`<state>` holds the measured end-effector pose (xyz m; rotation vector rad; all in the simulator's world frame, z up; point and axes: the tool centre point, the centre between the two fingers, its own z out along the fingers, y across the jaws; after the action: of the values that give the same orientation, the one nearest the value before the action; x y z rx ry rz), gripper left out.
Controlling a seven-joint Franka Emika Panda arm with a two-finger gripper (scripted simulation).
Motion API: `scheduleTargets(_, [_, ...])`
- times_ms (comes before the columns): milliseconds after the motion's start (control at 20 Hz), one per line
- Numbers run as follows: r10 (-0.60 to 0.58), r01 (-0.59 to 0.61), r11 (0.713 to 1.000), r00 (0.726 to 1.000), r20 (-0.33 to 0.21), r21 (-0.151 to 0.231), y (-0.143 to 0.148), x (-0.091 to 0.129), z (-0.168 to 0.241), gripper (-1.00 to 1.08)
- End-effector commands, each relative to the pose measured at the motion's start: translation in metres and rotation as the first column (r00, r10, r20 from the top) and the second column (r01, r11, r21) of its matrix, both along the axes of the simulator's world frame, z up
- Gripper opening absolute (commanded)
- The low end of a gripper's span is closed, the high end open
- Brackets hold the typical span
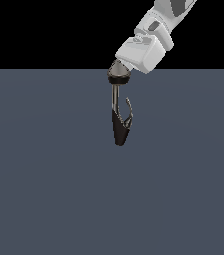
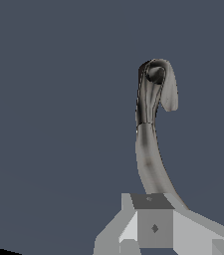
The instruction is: Turn on the faucet by rotating a designated handle.
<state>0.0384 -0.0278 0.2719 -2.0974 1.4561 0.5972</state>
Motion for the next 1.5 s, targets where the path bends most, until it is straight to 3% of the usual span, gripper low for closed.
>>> scheduleTargets(0, [-0.073,0.074,0.997,0.996,-0.042,0.021,-0.009,0.011,-0.022,-1.00])
scheduleTargets(300, [-0.198,0.206,0.977,0.972,-0.124,0.048,-0.026,0.026,-0.063,-1.00])
scheduleTargets(600, [-0.267,0.280,0.958,0.948,-0.173,0.057,-0.036,0.033,-0.087,-1.00])
scheduleTargets(1050, [-0.284,0.299,0.953,0.941,-0.186,0.059,-0.039,0.035,-0.094,-1.00])
scheduleTargets(1450, [-0.284,0.299,0.953,0.941,-0.186,0.059,-0.033,0.014,-0.089,-1.00])
